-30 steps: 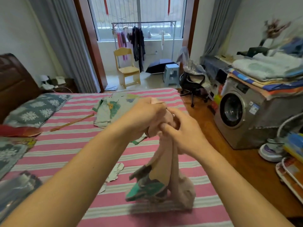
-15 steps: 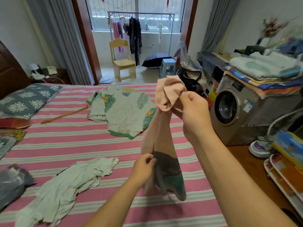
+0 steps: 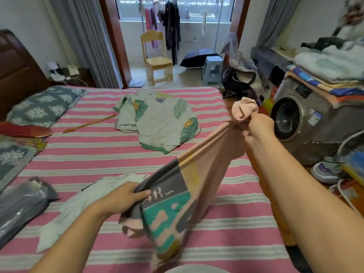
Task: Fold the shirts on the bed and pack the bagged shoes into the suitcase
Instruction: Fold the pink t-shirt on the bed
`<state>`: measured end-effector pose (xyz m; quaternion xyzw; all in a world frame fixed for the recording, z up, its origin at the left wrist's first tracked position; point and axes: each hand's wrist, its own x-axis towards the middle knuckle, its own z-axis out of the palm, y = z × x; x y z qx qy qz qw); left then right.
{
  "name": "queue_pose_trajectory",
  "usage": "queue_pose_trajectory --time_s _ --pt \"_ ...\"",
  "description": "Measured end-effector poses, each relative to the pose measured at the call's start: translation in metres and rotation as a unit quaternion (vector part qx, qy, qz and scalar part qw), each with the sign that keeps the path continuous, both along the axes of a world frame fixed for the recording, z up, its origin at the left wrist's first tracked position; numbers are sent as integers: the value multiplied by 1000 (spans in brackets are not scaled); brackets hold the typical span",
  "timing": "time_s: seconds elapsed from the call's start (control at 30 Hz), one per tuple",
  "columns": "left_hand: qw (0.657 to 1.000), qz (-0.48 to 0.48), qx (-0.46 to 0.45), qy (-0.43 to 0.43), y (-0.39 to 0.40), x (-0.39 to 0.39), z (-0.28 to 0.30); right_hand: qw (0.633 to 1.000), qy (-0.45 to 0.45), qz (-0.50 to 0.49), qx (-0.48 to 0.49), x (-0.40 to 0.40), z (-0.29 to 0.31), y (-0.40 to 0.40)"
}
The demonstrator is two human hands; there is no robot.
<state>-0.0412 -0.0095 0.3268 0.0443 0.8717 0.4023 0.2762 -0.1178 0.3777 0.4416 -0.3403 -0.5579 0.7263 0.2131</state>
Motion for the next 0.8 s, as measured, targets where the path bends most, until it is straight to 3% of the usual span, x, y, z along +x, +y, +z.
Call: queue_pose_trajectory --time_s 0.07,0.17,0.27,0.43,0.53,0.67,0.8 --pt "996 88 33 0 -22 2 -22 1000 -6 8 -18 -6 -1 0" --pt "985 69 -83 134 -44 3 -33 997 16 17 -68 -20 1 3" --pt "951 150 -117 246 -48 -22 -2 991 65 9 -112 -36 11 16" --pt "896 248 -28 366 -37 -49 77 950 233 36 -203 -29 37 24" --pt "923 186 30 336 -26 -18 79 920 275 31 -279 -6 15 41" --pt "965 131 33 224 -23 50 7 959 77 -27 -271 47 -80 70" --pt "973 140 -55 177 -2 97 -94 960 -159 34 -226 125 -181 75"
